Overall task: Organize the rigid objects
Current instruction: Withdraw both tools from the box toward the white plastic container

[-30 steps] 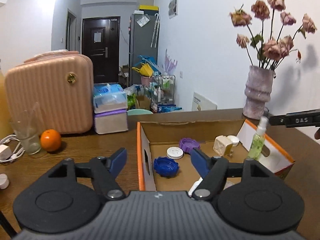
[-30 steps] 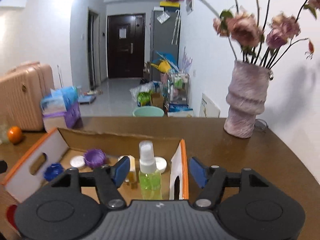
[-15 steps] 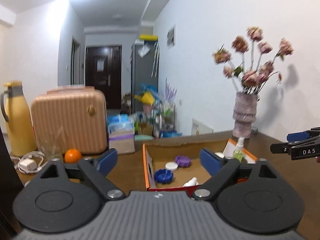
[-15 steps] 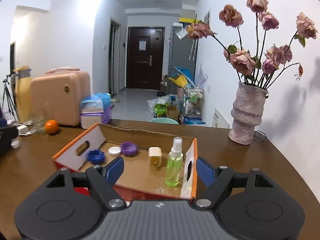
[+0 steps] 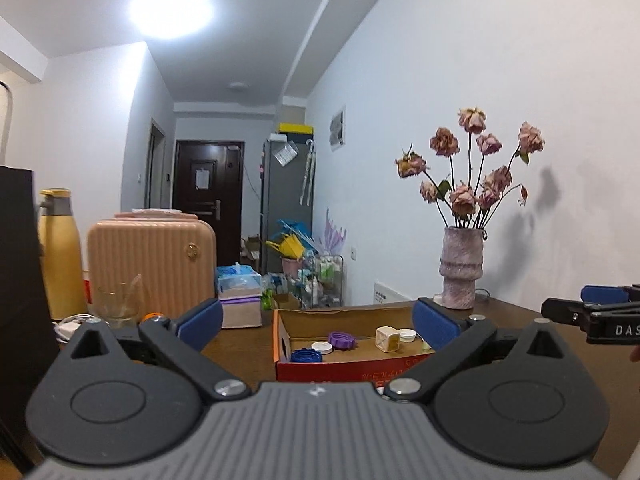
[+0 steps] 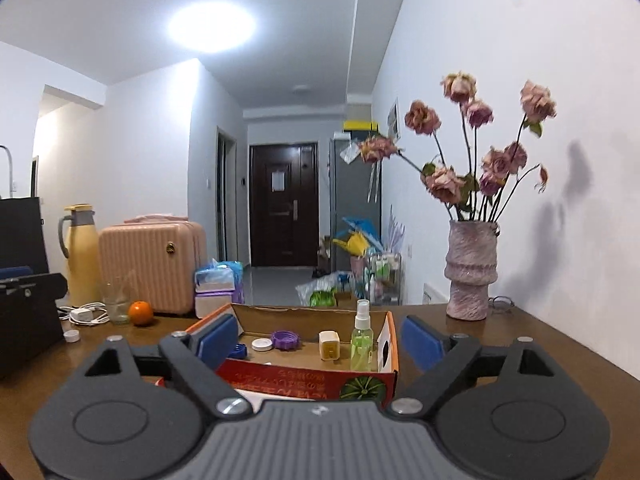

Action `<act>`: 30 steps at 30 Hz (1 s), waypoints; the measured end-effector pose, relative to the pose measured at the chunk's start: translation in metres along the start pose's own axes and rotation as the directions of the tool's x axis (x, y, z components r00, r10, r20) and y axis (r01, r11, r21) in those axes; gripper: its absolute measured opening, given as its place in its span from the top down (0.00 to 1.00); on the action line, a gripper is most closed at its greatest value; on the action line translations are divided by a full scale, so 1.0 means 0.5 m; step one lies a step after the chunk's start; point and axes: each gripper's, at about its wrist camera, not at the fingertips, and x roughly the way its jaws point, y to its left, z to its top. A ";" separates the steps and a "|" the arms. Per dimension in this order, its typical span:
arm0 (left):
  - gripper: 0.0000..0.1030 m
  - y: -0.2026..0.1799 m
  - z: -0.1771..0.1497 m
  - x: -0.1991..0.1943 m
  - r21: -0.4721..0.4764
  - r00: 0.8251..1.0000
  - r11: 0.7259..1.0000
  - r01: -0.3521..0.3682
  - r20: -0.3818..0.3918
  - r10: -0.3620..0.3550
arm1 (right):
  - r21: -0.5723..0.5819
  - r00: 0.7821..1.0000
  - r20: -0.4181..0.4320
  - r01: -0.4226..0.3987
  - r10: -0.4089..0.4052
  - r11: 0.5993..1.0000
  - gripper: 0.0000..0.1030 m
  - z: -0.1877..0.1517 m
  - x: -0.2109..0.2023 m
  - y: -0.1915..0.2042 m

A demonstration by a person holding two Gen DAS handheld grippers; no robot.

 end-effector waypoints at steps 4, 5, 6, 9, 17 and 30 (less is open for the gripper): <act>0.00 0.002 -0.015 -0.080 0.006 0.999 1.000 -0.007 0.048 0.007 | 0.014 0.999 0.048 -0.007 0.006 1.000 0.09 -0.024 -0.070 0.027; 0.00 0.006 -0.021 -0.100 0.001 0.998 1.000 -0.008 0.058 0.008 | 0.014 0.998 0.058 -0.006 0.005 1.000 0.08 -0.030 -0.086 0.034; 0.00 0.009 -0.027 -0.118 -0.005 0.998 1.000 -0.008 0.065 0.008 | 0.014 0.998 0.065 -0.004 0.003 1.000 0.08 -0.037 -0.104 0.042; 0.00 0.019 -0.050 -0.168 -0.024 0.998 1.000 -0.011 0.067 0.013 | 0.025 0.997 0.077 0.006 -0.008 1.000 0.07 -0.055 -0.145 0.059; 0.00 0.019 -0.102 -0.224 -0.016 1.000 1.000 0.009 -0.007 -0.009 | 0.006 1.000 0.002 0.002 -0.002 1.000 0.05 -0.113 -0.225 0.100; 0.00 0.024 -0.147 -0.149 -0.020 0.994 1.000 -0.012 -0.111 0.010 | -0.005 0.992 -0.126 0.019 -0.019 1.000 0.05 -0.167 -0.150 0.104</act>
